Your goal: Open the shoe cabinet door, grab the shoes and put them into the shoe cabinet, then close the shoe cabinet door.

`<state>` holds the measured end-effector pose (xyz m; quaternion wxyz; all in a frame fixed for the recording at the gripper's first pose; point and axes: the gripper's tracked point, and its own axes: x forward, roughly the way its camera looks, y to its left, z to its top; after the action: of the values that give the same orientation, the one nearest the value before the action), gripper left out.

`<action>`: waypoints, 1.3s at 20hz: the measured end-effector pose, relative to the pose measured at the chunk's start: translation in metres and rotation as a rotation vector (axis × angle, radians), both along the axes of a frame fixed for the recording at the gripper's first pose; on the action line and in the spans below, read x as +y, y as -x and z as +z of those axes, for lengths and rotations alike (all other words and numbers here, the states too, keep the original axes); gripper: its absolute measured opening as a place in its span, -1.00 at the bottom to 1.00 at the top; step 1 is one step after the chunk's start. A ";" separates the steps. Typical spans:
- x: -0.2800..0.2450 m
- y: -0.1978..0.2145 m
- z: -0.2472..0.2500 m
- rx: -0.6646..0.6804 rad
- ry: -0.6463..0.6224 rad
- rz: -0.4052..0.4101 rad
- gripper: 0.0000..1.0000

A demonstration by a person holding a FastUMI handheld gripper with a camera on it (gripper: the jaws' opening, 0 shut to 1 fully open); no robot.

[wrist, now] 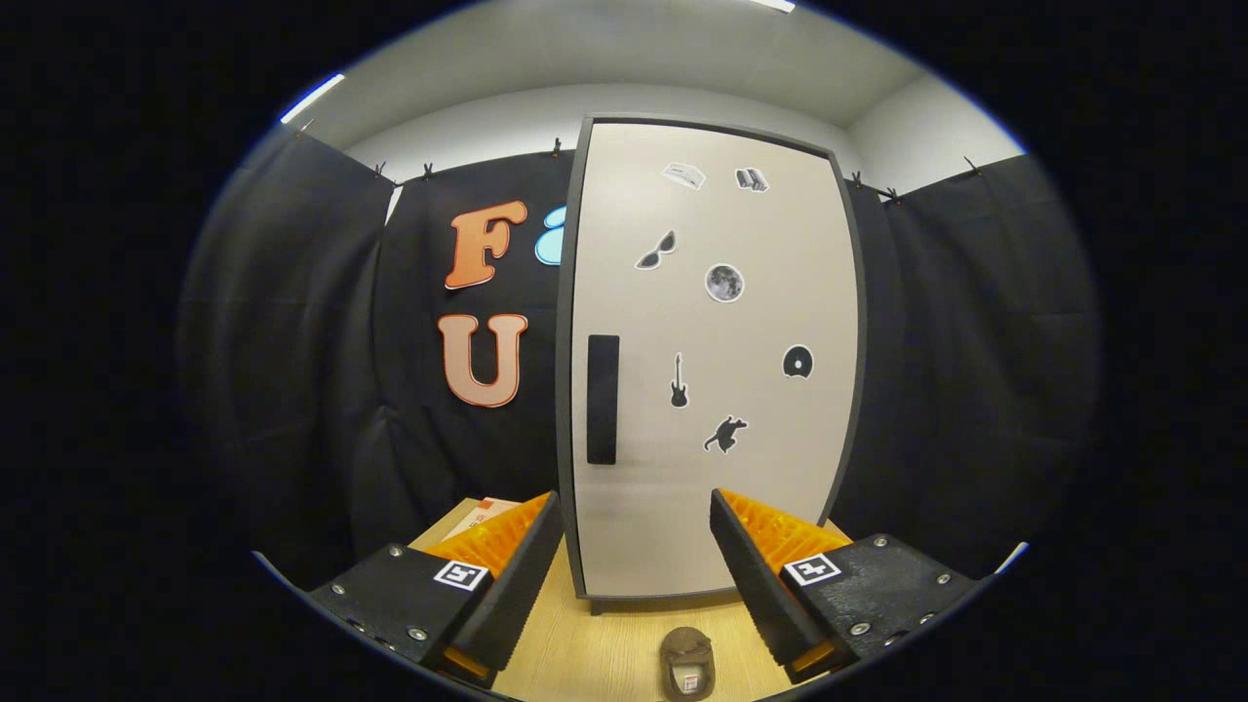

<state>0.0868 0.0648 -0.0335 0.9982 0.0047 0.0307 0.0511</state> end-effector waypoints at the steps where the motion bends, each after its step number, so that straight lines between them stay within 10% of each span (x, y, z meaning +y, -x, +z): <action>1: 0.006 -0.010 0.000 -0.003 0.000 0.011 0.89; 15: 0.043 -0.143 0.018 -0.035 -0.010 0.054 0.85; 21: 0.045 -0.159 0.018 -0.032 -0.006 0.035 -0.17; 26: 0.044 -0.155 0.018 -0.029 -0.030 0.057 -0.28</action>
<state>0.2413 0.1083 -0.0155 0.9965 0.0180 0.0155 0.0799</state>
